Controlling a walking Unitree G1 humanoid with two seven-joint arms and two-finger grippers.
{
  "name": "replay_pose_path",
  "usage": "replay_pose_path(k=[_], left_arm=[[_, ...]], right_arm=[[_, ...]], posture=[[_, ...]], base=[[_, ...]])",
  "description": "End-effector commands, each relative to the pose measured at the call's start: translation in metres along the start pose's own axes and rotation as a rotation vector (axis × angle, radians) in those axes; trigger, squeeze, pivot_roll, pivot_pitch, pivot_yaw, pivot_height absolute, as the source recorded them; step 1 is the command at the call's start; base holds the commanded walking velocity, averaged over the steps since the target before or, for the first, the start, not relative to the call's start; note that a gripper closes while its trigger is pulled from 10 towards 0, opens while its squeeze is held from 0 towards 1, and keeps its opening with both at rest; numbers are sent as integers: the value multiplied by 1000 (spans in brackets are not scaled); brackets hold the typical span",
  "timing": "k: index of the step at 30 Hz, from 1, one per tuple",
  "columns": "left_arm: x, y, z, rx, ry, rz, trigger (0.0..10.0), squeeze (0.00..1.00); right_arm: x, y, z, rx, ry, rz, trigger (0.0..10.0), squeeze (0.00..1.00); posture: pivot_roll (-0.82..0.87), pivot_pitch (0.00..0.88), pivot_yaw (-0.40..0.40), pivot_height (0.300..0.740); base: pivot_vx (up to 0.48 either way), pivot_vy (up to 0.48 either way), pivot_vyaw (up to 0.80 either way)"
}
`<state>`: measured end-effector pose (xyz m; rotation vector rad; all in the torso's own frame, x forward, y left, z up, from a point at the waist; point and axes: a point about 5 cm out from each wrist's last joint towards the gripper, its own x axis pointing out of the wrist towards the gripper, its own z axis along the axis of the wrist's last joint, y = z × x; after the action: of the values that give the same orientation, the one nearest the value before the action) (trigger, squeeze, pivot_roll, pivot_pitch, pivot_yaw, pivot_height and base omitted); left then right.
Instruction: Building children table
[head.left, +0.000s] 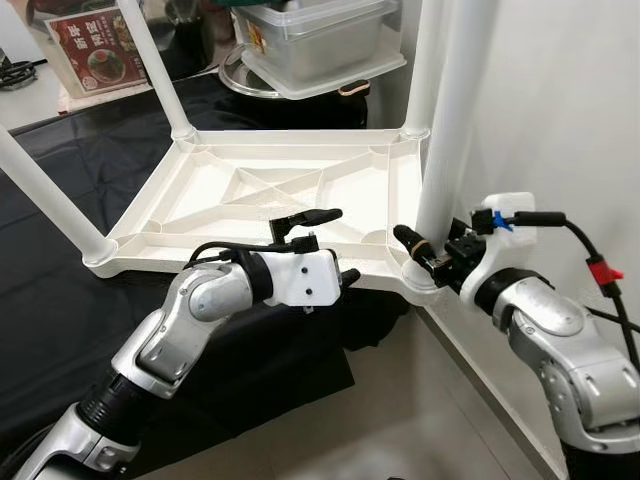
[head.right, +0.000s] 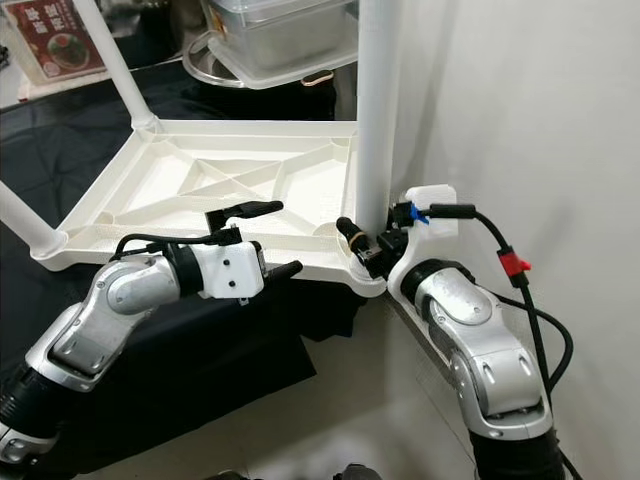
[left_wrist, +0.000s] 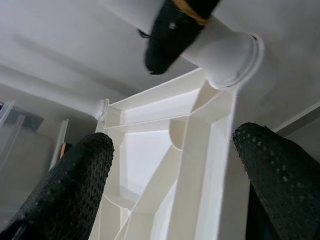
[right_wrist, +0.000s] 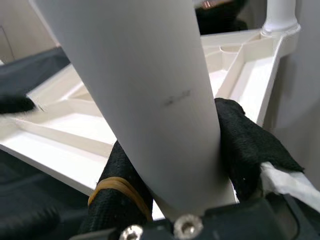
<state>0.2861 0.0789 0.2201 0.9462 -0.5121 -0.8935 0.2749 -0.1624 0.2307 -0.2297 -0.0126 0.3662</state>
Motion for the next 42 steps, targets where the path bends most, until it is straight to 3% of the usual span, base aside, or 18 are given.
replay_pose_path(k=[1, 6, 12, 18, 22, 24, 34, 38, 39, 40, 42], left_arm=[[-1, -6, -1, 17, 5, -40, 10000, 0], [2, -14, -1, 27, 5, -65, 10000, 0], [9, -31, -25, 135, 138, -78, 10000, 0], [12, -36, -35, 172, 189, -73, 10000, 0], [18, -34, -39, 213, 231, 2, 10000, 0], [27, -29, -33, 223, 235, 132, 10000, 0], [37, -45, -36, 275, 238, 188, 10000, 0], [37, -45, -40, 289, 254, 232, 10000, 0], [37, -44, -43, 294, 271, 254, 8471, 0], [36, -41, -46, 293, 290, 281, 0, 0], [35, -38, -50, 296, 316, 312, 0, 0]], right_arm=[[-4, 7, 23, -29, -106, 41, 0, 0], [-1, 7, 35, -39, -137, 44, 0, 0], [-1, 10, 55, -38, -185, 59, 0, 0], [-1, 10, 59, -33, -198, 57, 0, 0], [-1, 10, 63, -30, -207, 55, 0, 0], [0, 11, 64, -21, -210, 56, 0, 0], [3, 14, 73, -4, -226, 65, 0, 0], [3, 15, 75, 0, -232, 66, 0, 0], [3, 15, 76, 3, -234, 67, 0, 0], [3, 15, 77, 7, -238, 67, 0, 0], [4, 15, 78, 12, -244, 66, 0, 0]], posture=[[-131, 101, 31, 740], [-133, 97, 32, 740], [-136, 96, 31, 740], [-139, 96, 34, 740], [-139, 95, 35, 740], [-139, 92, 36, 740], [-139, 87, 34, 740], [-140, 87, 36, 740], [-142, 88, 35, 740], [-142, 88, 36, 740], [-143, 88, 36, 740]], base=[[0, 0, 0], [0, 0, 0], [0, 0, 0], [0, 0, 0], [0, 0, 0], [0, 0, 0], [0, 0, 0], [0, 0, 0], [0, 0, 0], [0, 0, 0], [0, 0, 0]])
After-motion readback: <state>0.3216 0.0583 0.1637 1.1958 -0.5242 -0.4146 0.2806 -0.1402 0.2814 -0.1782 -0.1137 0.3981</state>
